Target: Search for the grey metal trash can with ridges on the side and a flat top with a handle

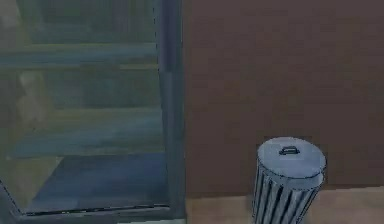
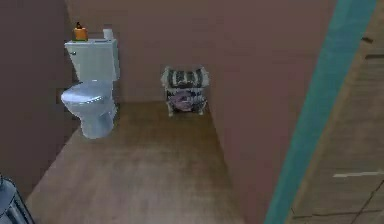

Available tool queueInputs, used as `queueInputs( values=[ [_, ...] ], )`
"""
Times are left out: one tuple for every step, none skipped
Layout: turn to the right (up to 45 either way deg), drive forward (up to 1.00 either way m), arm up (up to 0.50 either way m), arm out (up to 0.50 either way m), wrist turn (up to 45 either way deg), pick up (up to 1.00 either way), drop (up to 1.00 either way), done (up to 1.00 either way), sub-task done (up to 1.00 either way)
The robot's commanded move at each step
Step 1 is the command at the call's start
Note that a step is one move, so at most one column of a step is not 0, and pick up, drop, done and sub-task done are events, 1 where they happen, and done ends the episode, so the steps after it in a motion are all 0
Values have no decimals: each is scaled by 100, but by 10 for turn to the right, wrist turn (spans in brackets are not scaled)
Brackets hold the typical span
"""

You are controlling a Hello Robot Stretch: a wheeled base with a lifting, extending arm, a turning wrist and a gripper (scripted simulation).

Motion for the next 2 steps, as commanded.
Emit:
queueInputs(
  values=[
    [300,0,0,0,0,0,0,0,0],
    [0,0,0,0,0,0,0,100,0]
  ],
)
